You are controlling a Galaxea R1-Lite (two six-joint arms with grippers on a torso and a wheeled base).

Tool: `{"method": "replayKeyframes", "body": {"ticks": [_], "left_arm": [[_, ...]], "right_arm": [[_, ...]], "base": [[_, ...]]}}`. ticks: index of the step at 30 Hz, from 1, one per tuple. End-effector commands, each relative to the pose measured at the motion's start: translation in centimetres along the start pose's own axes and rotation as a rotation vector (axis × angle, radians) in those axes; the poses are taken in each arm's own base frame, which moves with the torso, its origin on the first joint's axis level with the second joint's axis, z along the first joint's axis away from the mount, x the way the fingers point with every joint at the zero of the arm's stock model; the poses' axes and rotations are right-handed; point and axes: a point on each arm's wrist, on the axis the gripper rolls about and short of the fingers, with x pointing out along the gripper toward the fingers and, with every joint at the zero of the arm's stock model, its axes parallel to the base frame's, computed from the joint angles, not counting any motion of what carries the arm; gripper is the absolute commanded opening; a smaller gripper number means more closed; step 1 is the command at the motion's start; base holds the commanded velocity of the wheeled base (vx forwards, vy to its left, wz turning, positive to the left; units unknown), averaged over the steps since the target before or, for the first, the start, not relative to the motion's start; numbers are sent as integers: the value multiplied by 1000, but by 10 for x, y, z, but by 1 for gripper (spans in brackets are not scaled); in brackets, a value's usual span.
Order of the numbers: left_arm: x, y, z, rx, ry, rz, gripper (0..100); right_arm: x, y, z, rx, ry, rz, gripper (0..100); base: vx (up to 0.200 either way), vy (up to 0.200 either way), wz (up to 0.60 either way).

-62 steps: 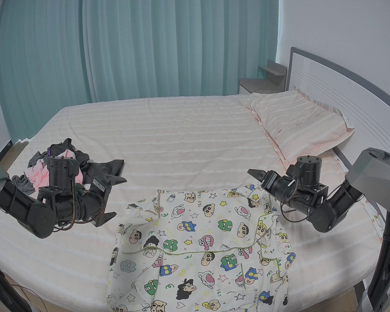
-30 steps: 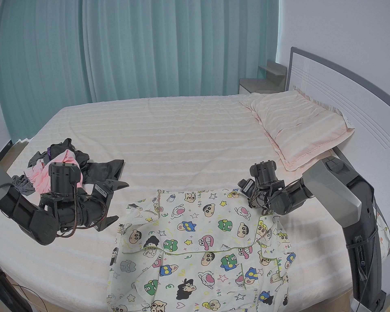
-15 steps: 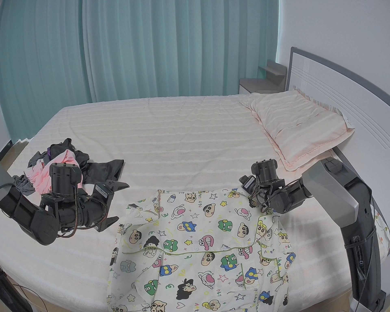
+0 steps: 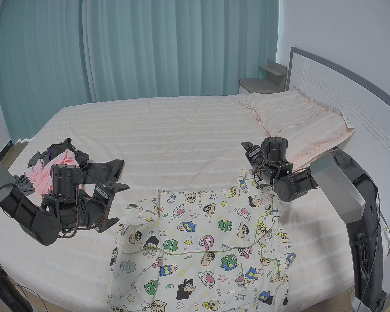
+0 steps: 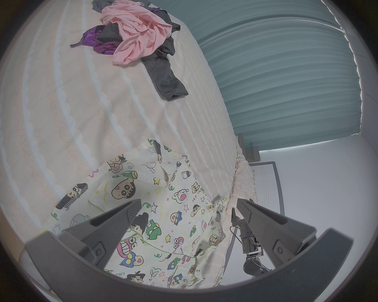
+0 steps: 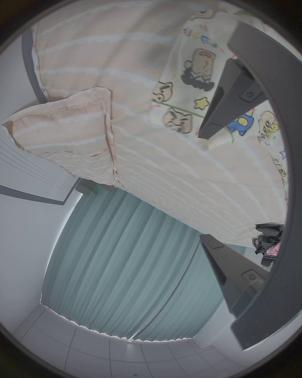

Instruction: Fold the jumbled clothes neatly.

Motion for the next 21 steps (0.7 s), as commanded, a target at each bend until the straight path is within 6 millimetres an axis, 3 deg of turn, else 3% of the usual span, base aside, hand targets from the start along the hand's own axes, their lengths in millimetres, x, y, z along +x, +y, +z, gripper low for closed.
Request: {"method": "replayKeyframes", "body": {"ticks": [1,5,11,18,19,20,21], "left_arm": [[1,1,0,-2,3,5,100],[1,1,0,-1,2,3,100],[1,1,0,-1,4,3,100],[-5,5,-13,25,41,-22,100],[-5,5,-13,25,41,-22,100],[-8,6,-19,39,49,-42,100],[-9,8,-22,51,57,-45,100]], "right_arm": [[0,0,6,-3,-10,1,100],[-3,-2,14,-23,-19,-15,100],[-33,-5,35,-113,-6,-65,100],[-100,-39,69,-192,-13,-164,100],[-100,-39,69,-192,-13,-164,100],[-122,-55,73,-217,1,-193,100],[-131,-62,74,-230,9,-204,100]], "base": [[0,0,0],[0,0,0],[0,0,0],[0,0,0],[0,0,0],[0,0,0],[0,0,0]]}}
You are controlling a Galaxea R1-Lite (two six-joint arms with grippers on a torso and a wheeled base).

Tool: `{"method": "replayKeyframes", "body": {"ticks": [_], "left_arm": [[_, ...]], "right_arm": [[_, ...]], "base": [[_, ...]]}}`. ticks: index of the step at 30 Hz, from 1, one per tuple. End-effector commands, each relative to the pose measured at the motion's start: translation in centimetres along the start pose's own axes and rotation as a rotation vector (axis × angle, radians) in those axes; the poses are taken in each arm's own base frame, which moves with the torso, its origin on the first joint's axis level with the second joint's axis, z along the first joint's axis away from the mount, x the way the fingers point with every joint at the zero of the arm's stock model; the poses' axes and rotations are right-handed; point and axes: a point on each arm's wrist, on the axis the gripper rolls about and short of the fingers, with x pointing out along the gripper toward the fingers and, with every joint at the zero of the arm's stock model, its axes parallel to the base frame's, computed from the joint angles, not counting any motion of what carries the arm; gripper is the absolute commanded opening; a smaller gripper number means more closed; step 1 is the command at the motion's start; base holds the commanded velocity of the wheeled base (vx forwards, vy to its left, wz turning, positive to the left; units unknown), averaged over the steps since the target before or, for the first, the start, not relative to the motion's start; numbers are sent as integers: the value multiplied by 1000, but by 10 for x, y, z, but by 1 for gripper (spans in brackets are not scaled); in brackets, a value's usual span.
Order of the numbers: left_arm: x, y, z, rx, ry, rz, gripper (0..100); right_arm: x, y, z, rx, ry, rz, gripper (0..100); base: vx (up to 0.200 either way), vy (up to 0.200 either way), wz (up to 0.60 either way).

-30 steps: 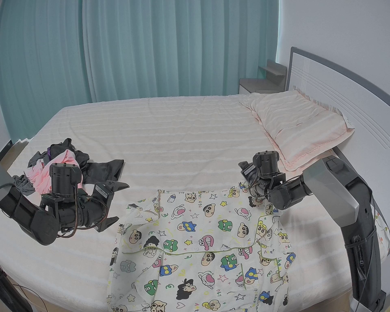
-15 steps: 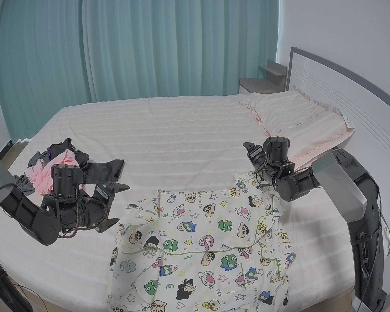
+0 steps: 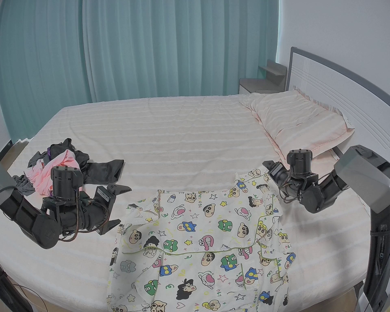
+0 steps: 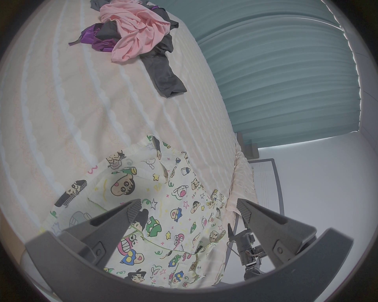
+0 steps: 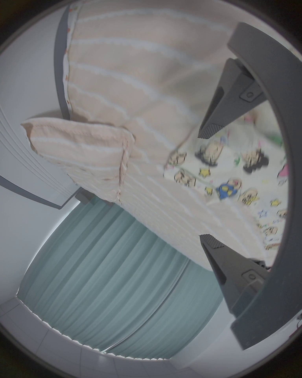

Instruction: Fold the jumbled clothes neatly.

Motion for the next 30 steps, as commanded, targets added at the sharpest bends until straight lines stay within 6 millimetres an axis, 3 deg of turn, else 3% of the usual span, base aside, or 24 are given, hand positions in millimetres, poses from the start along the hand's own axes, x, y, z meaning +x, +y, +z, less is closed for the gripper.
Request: {"method": "replayKeyframes", "body": {"ticks": [1,3,6,7,14,21,30], "left_arm": [[-9,7,-21,54,46,-36,100],[-11,13,-30,110,77,-20,100],[-12,17,-39,157,109,-6,100],[-13,21,-47,199,139,6,100],[-21,41,-75,359,273,63,100],[-33,64,-103,380,411,182,100],[-37,74,-105,275,402,255,100]], "right_arm": [[-76,-41,30,-70,-29,-44,100],[-91,-55,24,-110,-24,-60,100],[-105,-61,16,-136,-15,-64,100],[-120,-67,8,-154,13,-71,100],[-151,-72,-12,-157,89,-86,100],[-160,-71,-21,-126,94,-51,100],[-164,-70,-26,-126,112,-44,100]], "base": [[0,0,0],[0,0,0],[0,0,0],[0,0,0],[0,0,0],[0,0,0],[0,0,0]]}}
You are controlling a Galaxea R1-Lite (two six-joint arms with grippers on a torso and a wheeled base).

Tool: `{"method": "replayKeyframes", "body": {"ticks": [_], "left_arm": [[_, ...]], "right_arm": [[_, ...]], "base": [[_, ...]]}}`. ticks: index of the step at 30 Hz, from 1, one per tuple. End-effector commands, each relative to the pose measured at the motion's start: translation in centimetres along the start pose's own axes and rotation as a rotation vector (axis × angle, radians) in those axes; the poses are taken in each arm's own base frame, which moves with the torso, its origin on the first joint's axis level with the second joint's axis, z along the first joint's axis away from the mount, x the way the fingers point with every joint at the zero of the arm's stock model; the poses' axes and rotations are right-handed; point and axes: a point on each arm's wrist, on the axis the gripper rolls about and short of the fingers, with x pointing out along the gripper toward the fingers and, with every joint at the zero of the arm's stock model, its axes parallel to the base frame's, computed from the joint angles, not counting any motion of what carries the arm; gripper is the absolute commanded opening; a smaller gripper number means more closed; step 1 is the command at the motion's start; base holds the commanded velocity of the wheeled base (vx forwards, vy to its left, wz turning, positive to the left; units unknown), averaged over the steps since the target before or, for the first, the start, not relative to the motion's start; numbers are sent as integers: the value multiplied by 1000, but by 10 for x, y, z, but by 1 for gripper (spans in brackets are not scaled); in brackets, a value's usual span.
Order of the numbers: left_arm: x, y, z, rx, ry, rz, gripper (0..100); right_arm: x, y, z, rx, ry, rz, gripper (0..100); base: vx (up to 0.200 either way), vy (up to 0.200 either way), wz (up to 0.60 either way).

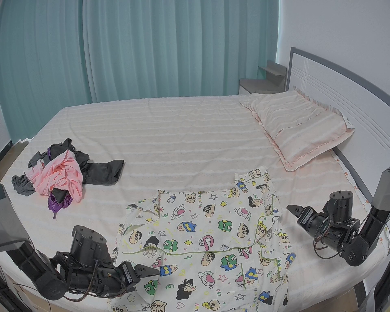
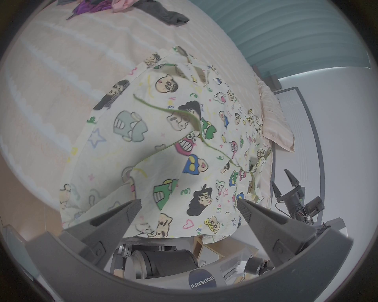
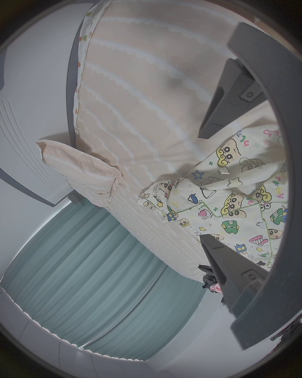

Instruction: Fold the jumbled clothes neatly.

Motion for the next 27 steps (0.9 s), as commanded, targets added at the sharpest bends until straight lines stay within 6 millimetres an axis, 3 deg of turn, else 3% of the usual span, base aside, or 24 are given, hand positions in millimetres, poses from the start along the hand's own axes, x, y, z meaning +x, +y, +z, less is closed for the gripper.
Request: {"method": "replayKeyframes", "body": {"ticks": [1,13,27], "left_arm": [[2,4,-3,-10,13,23,100],[26,3,-22,12,-42,163,100],[36,-1,-22,8,-89,195,100]], "right_arm": [[-3,1,-1,-1,5,5,100],[-4,0,-2,3,9,2,100],[-4,1,-1,24,4,6,100]], "base": [[0,0,0],[0,0,0],[0,0,0]]}}
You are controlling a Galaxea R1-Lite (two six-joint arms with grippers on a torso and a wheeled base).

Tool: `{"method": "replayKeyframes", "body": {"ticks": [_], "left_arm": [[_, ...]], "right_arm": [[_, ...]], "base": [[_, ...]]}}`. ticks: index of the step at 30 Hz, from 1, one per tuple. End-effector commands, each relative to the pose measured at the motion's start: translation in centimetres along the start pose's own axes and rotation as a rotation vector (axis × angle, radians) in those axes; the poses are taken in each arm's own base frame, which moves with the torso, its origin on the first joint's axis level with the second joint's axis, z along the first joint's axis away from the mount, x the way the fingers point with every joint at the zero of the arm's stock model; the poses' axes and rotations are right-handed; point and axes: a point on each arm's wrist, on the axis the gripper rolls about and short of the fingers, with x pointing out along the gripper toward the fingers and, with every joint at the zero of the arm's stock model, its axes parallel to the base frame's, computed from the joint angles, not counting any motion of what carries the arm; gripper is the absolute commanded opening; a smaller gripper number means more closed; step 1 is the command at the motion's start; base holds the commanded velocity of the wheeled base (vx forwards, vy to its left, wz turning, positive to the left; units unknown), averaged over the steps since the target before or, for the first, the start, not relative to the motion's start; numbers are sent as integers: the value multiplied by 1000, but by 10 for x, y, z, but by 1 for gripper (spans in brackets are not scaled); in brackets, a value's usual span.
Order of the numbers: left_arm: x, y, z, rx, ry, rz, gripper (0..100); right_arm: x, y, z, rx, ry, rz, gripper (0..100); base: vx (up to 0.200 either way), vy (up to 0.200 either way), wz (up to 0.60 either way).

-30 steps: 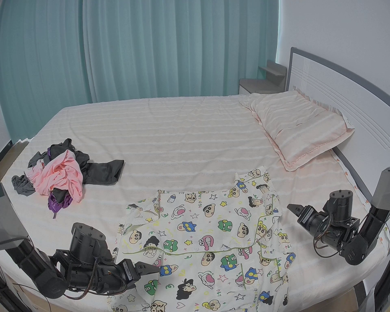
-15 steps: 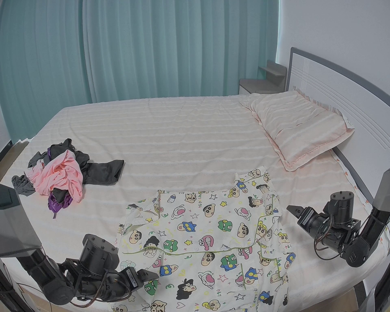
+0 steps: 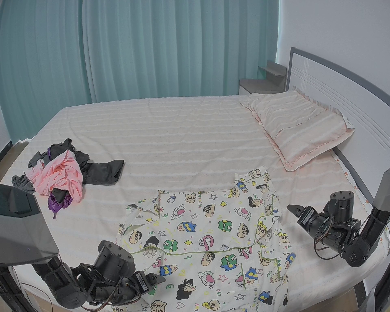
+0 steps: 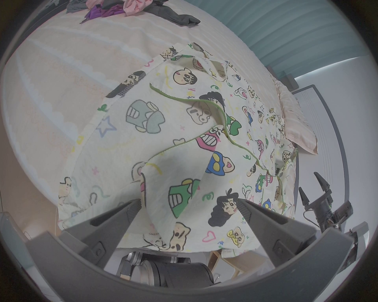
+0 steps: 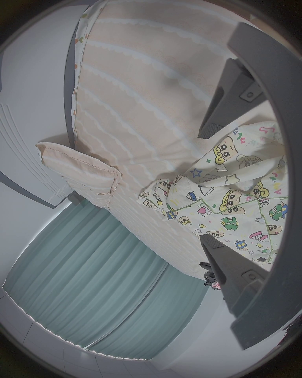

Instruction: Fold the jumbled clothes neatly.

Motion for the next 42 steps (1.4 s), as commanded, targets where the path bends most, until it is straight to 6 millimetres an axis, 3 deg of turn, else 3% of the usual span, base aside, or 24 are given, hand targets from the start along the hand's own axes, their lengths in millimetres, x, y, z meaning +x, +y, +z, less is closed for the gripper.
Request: {"method": "replayKeyframes", "body": {"ticks": [1,2,10,19,24,33,42], "left_arm": [[7,1,0,2,-24,36,100],[8,1,0,3,-32,45,0],[11,3,5,-9,-89,79,0],[-14,6,36,-63,-235,37,0],[-21,25,61,-67,-306,91,0],[-23,36,78,-73,-301,80,0],[-13,50,99,-106,-323,139,0]], "right_arm": [[0,0,0,-1,1,-1,100],[0,0,0,0,2,2,100],[0,0,0,1,1,1,100],[0,0,0,0,-3,-2,100],[0,-1,0,-1,-2,-4,100],[-1,-1,0,-2,2,-7,100],[-2,-6,-3,-8,16,-29,100]], "base": [[0,0,0],[0,0,0],[0,0,0],[0,0,0],[0,0,0],[0,0,0],[0,0,0]]}}
